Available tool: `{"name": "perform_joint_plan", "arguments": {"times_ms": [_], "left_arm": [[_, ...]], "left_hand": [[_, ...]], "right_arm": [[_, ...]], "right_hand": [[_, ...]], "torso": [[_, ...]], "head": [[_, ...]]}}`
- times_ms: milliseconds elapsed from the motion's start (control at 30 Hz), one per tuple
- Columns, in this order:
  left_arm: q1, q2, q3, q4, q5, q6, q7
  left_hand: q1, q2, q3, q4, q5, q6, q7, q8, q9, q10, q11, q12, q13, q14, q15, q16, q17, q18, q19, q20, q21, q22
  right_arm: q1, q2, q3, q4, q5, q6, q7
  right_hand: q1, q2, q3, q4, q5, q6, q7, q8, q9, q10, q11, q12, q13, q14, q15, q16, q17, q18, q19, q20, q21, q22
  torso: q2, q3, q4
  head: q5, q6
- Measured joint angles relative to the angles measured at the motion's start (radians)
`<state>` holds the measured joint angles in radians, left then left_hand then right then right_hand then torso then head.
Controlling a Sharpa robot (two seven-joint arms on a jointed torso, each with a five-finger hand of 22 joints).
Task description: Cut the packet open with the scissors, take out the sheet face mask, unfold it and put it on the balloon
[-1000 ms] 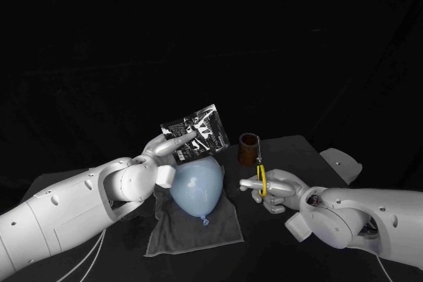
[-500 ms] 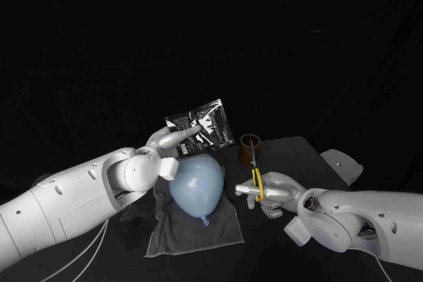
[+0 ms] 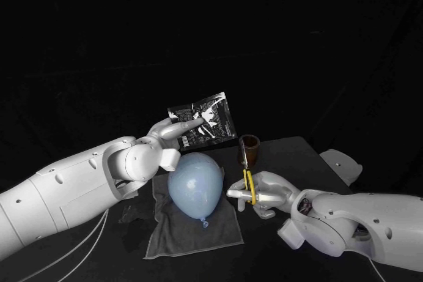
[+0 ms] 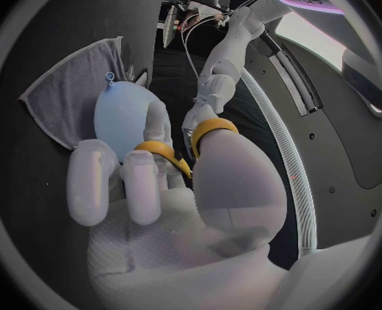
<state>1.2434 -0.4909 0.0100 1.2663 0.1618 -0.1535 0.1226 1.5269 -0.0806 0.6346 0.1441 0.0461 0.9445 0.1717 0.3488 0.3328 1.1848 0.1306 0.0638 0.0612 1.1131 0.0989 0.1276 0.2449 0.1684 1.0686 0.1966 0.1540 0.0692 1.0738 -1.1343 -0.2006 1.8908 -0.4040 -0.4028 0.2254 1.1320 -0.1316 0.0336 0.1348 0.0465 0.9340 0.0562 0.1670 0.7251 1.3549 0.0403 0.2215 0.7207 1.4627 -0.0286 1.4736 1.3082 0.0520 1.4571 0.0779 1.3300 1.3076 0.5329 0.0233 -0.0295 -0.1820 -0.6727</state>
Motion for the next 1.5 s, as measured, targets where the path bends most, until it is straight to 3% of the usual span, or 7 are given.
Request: {"name": "perform_joint_plan", "arguments": {"times_ms": [167, 333, 567, 800, 967, 1033, 1500], "left_arm": [[0.003, 0.008, 0.004, -0.008, -0.001, 0.005, -0.005], [0.004, 0.013, 0.006, -0.013, -0.001, 0.011, -0.006], [0.004, 0.013, 0.008, -0.016, -0.001, 0.018, -0.007], [0.009, 0.016, 0.01, -0.022, -0.001, 0.02, -0.016], [0.04, 0.023, 0.012, -0.031, -0.015, 0.019, -0.047], [0.046, 0.026, 0.012, -0.033, -0.021, 0.02, -0.06], [0.054, 0.039, 0.008, -0.041, -0.066, 0.045, -0.146]], "left_hand": [[-0.001, -0.001, 0.0, 0.0, 0.0, 0.0, 0.0, 0.0, 0.0, 0.0, 0.0, 0.0, 0.0, 0.0, 0.0, 0.0, 0.0, 0.0, 0.0, 0.0, 0.0, 0.0], [-0.001, -0.001, 0.0, 0.0, 0.0, 0.0, 0.0, 0.0, 0.003, 0.0, 0.0, 0.0, 0.0, 0.0, 0.0, 0.0, 0.0, 0.0, 0.0, 0.0, 0.0, 0.0], [-0.001, -0.001, 0.0, 0.0, 0.0, 0.001, 0.001, 0.0, 0.004, 0.0, 0.0, 0.0, 0.0, 0.0, 0.0, 0.0, 0.0, 0.0, 0.0, 0.0, 0.0, 0.0], [-0.001, -0.001, 0.006, -0.009, -0.003, 0.002, 0.002, -0.001, 0.004, 0.0, 0.0, 0.0, 0.0, 0.002, -0.002, 0.0, 0.001, -0.001, 0.0, 0.0, 0.0, 0.0], [-0.016, -0.003, 0.014, -0.016, 0.001, 0.002, 0.002, 0.0, 0.004, 0.0, 0.0, 0.0, 0.0, 0.004, -0.004, 0.0, 0.002, 0.003, 0.0, 0.0, 0.004, 0.001], [-0.017, -0.004, 0.017, -0.019, 0.001, 0.002, 0.002, 0.003, 0.004, 0.0, 0.0, 0.0, 0.0, 0.004, -0.004, 0.0, 0.003, 0.005, 0.0, 0.0, 0.004, 0.001], [-0.022, -0.004, 0.019, -0.022, 0.0, 0.002, 0.002, 0.004, 0.004, 0.006, 0.002, 0.0, 0.0, 0.007, 0.0, 0.0, 0.005, 0.005, 0.0, 0.0, 0.004, 0.001]], "right_arm": [[-0.009, 0.006, 0.002, 0.001, 0.019, -0.055, 0.056], [-0.04, 0.019, 0.001, -0.002, 0.044, -0.106, 0.107], [-0.079, 0.055, 0.007, -0.024, 0.061, -0.142, 0.151], [-0.105, 0.081, 0.01, -0.046, 0.052, -0.159, 0.164], [-0.111, 0.091, 0.011, -0.053, 0.035, -0.163, 0.16], [-0.113, 0.095, 0.011, -0.057, 0.028, -0.164, 0.157], [-0.116, 0.11, 0.014, -0.065, -0.02, -0.165, 0.123]], "right_hand": [[0.024, 0.016, -0.015, 0.001, 0.0, 0.017, 0.018, 0.011, 0.002, 0.008, -0.008, -0.009, -0.008, 0.0, 0.0, 0.008, 0.0, 0.0, 0.001, -0.001, 0.015, 0.0], [0.05, 0.035, -0.037, 0.005, 0.0, 0.02, 0.026, 0.011, -0.001, 0.008, -0.008, -0.034, -0.022, 0.002, -0.003, 0.015, 0.0, 0.0, 0.004, -0.005, 0.029, 0.001], [0.075, 0.051, -0.07, 0.01, 0.0, 0.004, 0.05, -0.002, -0.01, -0.02, 0.003, -0.065, -0.044, 0.002, -0.002, 0.02, 0.0, 0.0, 0.004, -0.005, 0.035, 0.001], [0.089, 0.065, -0.106, 0.018, 0.0, -0.006, 0.066, -0.019, -0.017, -0.031, 0.013, -0.083, -0.059, 0.003, 0.004, 0.02, -0.001, 0.0, 0.01, 0.001, 0.035, 0.0], [0.094, 0.07, -0.124, 0.023, 0.0, -0.009, 0.069, -0.028, -0.02, -0.033, 0.016, -0.095, -0.072, 0.004, 0.008, 0.02, -0.001, 0.0, 0.007, 0.003, 0.035, 0.0], [0.1, 0.076, -0.136, 0.024, 0.0, -0.014, 0.074, -0.029, -0.021, -0.039, 0.021, -0.103, -0.078, 0.005, 0.01, 0.02, -0.001, 0.0, 0.009, 0.009, 0.035, 0.0], [0.13, 0.107, -0.26, 0.043, 0.0, -0.084, 0.125, -0.072, -0.031, -0.134, 0.058, -0.155, -0.18, 0.002, 0.042, 0.019, 0.0, 0.0, -0.002, 0.038, 0.01, 0.0]], "torso": [[0.0, 0.0017, -0.0006], [-0.001, 0.0036, -0.0007], [-0.001, 0.0087, -0.0007], [-0.001, 0.0108, -0.0012], [0.0, 0.0113, -0.0016], [-0.001, 0.0114, -0.0016], [-0.001, 0.0107, -0.0013]], "head": [[-0.003, 0.001], [-0.004, 0.001], [-0.003, -0.002], [-0.01, 0.0], [-0.013, -0.003], [-0.012, -0.003], [-0.005, -0.012]]}}
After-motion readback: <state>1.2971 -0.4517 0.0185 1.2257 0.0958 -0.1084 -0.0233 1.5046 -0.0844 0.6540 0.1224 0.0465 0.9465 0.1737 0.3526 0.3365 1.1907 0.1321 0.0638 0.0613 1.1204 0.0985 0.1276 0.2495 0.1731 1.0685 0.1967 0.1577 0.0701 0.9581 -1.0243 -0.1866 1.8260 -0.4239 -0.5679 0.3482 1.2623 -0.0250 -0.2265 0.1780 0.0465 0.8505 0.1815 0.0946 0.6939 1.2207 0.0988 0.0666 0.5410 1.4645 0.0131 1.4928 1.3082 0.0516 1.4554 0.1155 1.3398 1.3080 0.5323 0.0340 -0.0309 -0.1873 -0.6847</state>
